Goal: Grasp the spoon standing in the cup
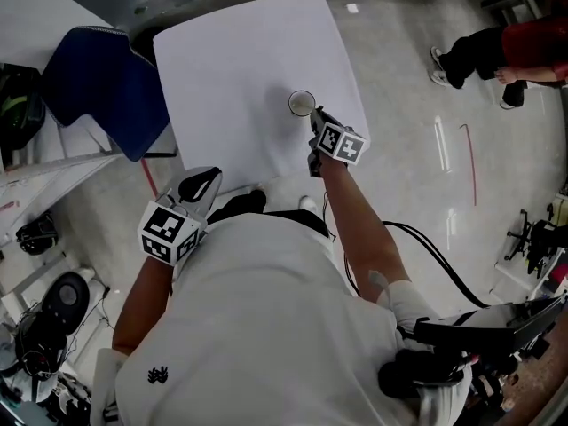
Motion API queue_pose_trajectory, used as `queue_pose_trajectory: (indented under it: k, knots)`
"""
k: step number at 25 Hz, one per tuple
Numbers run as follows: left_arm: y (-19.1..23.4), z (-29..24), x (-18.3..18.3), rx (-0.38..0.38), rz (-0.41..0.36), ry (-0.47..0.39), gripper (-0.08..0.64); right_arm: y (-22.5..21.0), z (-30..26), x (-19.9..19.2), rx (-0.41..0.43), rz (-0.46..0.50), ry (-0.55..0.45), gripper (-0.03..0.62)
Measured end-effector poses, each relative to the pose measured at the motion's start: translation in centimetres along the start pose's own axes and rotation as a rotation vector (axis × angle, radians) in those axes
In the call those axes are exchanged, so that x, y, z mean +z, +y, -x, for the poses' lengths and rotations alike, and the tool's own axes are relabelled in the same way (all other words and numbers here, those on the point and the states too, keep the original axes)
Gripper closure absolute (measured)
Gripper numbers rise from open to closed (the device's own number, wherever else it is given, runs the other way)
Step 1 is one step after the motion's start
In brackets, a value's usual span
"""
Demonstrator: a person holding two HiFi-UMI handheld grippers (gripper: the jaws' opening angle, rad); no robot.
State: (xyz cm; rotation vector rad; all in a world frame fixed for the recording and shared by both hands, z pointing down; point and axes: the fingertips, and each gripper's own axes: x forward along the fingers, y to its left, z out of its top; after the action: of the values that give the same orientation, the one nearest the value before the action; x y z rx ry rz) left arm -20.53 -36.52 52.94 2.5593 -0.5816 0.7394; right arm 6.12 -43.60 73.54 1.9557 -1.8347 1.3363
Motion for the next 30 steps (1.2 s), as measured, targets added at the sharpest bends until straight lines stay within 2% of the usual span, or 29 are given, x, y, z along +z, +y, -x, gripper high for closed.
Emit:
queue_pose_trajectory:
  k: [5, 11, 20, 30]
  knots:
    - [-0.7, 0.1, -0.3, -0.013, -0.001, -0.024, 0.546, 1.2, 1.6, 0.8, 0.029, 0.075, -0.018, 0.540]
    - [-4.0, -1.6, 0.4, -0.037, -0.015, -0.059, 0.546, 1.9, 5.6, 2.5, 0.121, 0.115, -0.040, 0.540]
    - [-12.1, -4.3, 1.3, -0.068, -0.031, -0.117, 0.548, 1.8, 15.1, 4.5, 0.259, 0.161, -0.085, 0.541]
    - [-20.3, -6.3, 1.2, -0.034, -0.024, -0.147, 0.548, -1.8, 25.1, 3.0, 0.348, 0.211, -0.089, 0.541]
